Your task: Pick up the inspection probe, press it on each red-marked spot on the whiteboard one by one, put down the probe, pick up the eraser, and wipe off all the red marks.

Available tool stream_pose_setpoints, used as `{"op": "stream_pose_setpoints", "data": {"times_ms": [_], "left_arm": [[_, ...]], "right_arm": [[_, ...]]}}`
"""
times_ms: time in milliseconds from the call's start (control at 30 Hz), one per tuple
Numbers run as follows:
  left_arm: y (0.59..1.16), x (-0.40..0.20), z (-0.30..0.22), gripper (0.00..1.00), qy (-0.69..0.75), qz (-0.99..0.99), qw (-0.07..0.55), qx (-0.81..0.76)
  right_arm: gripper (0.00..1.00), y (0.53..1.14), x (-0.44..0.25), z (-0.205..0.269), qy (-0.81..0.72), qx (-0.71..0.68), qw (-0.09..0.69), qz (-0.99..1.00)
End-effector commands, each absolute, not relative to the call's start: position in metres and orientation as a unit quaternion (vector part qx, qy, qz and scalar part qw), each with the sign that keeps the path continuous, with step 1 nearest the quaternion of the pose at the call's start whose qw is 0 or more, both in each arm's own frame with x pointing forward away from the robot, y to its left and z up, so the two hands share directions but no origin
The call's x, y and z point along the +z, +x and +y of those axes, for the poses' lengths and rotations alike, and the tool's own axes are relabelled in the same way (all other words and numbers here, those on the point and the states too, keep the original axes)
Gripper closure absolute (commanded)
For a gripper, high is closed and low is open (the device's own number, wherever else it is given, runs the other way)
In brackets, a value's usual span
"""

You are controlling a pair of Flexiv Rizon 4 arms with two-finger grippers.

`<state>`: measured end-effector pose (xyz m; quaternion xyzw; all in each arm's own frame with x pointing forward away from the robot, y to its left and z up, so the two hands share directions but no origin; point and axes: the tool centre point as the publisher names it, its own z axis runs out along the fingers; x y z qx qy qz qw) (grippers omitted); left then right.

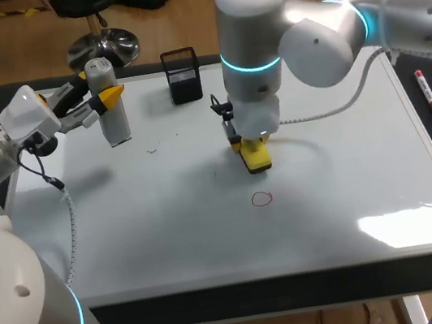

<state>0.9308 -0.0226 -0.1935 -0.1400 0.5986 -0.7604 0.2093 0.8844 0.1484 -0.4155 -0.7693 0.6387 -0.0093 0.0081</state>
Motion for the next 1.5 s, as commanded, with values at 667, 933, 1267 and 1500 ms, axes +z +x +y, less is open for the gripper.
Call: {"op": "stream_pose_setpoints", "data": {"times_ms": [667, 933, 1267, 1500], "left_arm": [[0.931, -0.193, -0.023, 1.00, -0.140, 0.598, 0.211, -0.761], [0.931, -0.193, -0.023, 1.00, -0.140, 0.598, 0.211, -0.761], [0.931, -0.193, -0.023, 1.00, -0.140, 0.598, 0.211, -0.761], [0.931, -0.193, -0.023, 1.00, -0.140, 0.598, 0.211, -0.761]], "right_arm": [[1.00, 0.888, -0.434, 0.139, -0.772, -0.010, -0.012, 0.635], [1.00, 0.889, -0.437, 0.135, -0.771, -0.008, -0.017, 0.637], [1.00, 0.888, -0.446, 0.120, -0.767, -0.009, -0.028, 0.642], [1.00, 0.884, -0.451, 0.103, -0.756, -0.008, -0.039, 0.653]]}}
